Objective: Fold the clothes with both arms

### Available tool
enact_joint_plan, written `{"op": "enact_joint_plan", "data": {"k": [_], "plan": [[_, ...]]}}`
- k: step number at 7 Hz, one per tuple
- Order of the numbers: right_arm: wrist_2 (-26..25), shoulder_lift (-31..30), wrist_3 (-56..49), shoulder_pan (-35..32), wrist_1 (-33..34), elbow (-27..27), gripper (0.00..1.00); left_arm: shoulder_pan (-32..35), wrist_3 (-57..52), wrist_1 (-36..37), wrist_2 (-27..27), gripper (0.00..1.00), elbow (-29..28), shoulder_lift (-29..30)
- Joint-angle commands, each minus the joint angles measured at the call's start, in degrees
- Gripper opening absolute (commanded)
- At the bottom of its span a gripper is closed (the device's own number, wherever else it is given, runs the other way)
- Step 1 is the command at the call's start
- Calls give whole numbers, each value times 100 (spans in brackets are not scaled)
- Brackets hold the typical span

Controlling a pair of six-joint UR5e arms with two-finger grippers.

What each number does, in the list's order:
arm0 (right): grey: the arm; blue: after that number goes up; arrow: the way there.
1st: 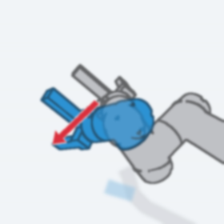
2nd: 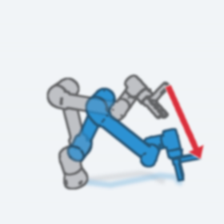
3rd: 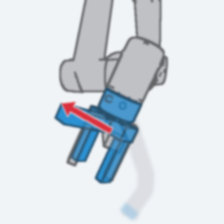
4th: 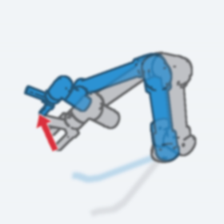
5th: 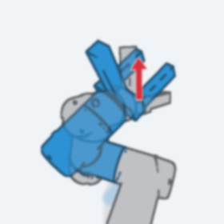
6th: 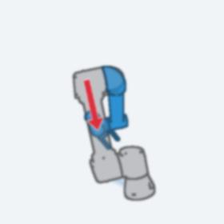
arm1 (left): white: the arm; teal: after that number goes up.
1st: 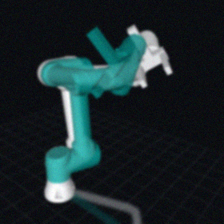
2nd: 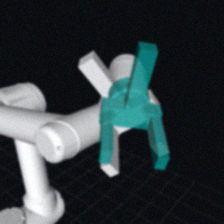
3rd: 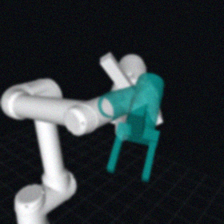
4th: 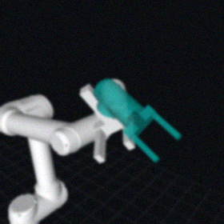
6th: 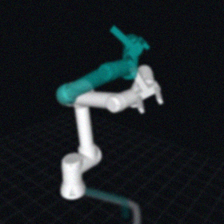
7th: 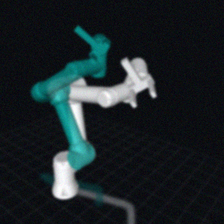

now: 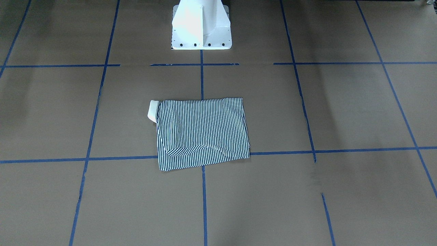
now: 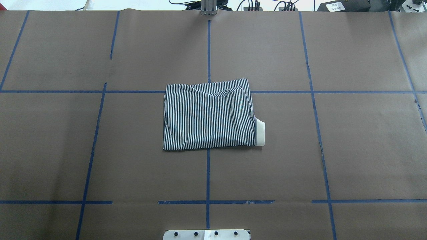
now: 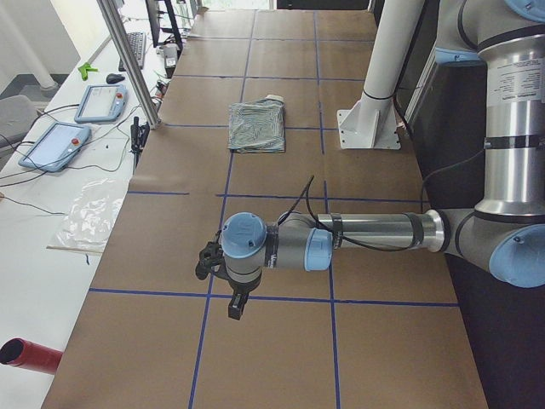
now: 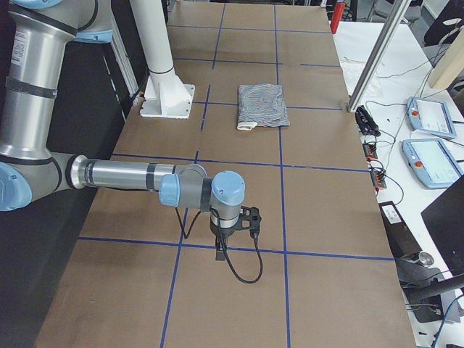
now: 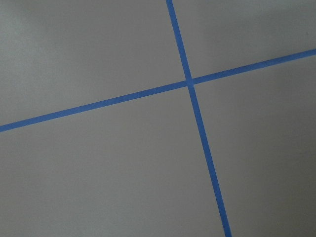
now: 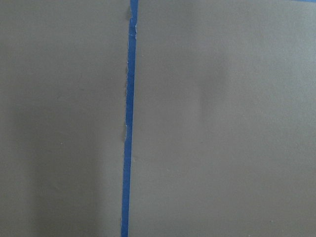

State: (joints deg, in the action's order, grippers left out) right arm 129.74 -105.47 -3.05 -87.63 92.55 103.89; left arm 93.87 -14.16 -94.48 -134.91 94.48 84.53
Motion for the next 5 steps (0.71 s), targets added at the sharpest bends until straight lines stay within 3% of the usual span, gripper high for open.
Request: {"op": "enact_joint_plan", "data": {"k": [1,5], "plan": [[-2,0,-3,0,0,0,100,0,9,0,0,100,9,2],[-2,0,-47,0,0,0,100,0,18,0,0,100,9,2]]}}
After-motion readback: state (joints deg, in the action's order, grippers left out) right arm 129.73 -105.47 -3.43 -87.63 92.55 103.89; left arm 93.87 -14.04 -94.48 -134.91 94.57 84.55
